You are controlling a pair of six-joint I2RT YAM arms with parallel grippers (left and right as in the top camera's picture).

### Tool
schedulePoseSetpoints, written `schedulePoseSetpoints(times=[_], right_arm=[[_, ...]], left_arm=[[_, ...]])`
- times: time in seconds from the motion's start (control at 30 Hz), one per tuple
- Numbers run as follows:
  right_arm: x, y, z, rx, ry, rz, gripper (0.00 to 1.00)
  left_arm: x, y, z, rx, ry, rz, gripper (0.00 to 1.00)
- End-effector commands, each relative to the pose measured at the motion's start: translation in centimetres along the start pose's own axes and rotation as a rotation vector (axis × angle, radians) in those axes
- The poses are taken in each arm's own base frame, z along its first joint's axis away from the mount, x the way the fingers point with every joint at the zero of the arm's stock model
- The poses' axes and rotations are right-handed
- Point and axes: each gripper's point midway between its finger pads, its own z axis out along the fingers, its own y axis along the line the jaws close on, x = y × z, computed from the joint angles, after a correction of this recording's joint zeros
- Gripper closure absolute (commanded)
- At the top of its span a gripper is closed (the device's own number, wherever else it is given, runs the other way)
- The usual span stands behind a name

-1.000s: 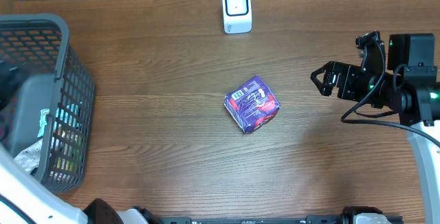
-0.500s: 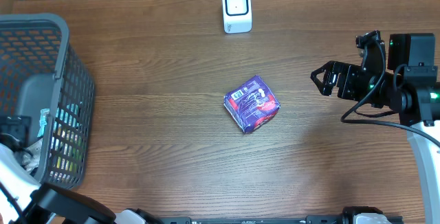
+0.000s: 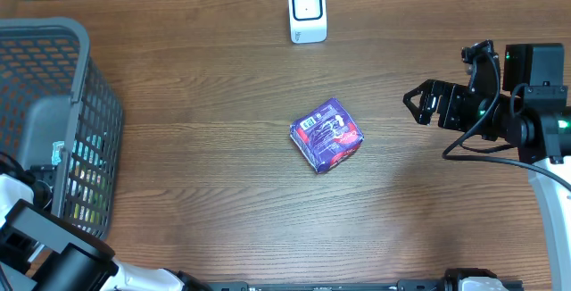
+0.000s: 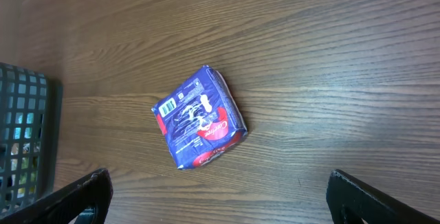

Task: Scan the item barcode
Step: 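Reach the left gripper into the basket and grasp the white tube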

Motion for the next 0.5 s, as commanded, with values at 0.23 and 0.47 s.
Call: schedulePoseSetpoints(times=[0.23, 0.47], right_arm=[[-0.7, 0.6, -0.6, -0.01, -0.024, -0.018, 0.0], [-0.7, 0.6, -0.6, -0.01, -0.023, -0.018, 0.0]], left_arm=[[2.1, -3.8, 0.2, 0.191, 0.144, 0.051, 0.96], [-2.2, -9.9, -9.9, 0.439, 0.048, 0.16, 0.96]])
